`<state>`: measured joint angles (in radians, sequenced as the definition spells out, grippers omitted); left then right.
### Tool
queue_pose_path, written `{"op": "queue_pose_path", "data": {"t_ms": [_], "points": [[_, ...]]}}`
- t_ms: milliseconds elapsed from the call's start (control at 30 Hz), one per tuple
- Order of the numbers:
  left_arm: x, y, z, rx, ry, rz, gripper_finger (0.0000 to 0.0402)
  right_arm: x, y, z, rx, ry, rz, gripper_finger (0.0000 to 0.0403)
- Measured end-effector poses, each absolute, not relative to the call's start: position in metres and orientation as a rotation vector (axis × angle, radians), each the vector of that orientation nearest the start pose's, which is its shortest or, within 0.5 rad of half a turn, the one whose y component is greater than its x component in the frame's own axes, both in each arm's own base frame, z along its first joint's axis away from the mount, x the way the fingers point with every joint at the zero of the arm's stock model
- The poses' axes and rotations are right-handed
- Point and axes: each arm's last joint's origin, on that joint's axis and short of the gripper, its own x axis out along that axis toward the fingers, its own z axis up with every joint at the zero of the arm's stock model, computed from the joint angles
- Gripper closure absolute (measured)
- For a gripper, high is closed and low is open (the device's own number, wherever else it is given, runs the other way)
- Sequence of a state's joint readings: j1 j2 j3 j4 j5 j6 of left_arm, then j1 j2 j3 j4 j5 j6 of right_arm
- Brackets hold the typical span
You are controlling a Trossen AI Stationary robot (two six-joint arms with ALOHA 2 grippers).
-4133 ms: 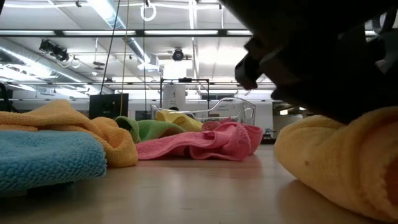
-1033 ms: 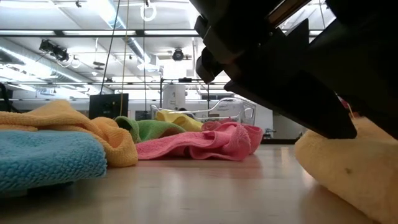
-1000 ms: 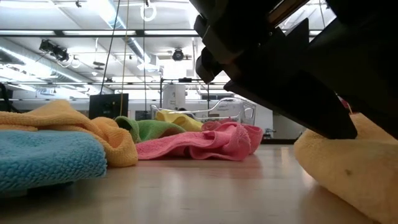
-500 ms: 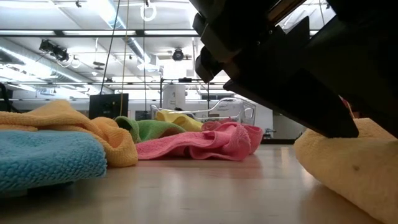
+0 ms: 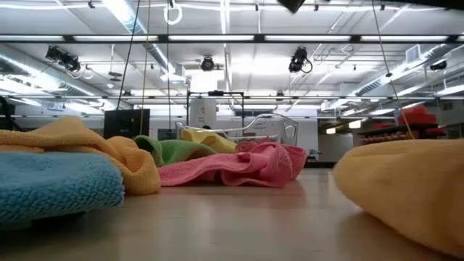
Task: Fold microfiber towels
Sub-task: Fold the right orange microfiber cloth
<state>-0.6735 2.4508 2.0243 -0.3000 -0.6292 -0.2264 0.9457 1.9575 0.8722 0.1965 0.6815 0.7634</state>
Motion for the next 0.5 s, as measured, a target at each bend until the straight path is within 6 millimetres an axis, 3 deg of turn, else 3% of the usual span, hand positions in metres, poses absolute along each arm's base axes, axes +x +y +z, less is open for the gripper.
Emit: {"op": "queue_pose_path", "data": {"t_ms": [233, 500], "points": [[0.441, -0.307, 0.148, 0.259, 0.63, 0.095, 0.018, 0.227, 0.25, 0.087, 0.108, 0.677, -0.124, 0.0203], [0.444, -0.28, 0.137, 0.313, 0.751, 0.21, 0.02, 0.224, 0.231, 0.085, 0.014, 0.77, -0.245, 0.0203]]}}
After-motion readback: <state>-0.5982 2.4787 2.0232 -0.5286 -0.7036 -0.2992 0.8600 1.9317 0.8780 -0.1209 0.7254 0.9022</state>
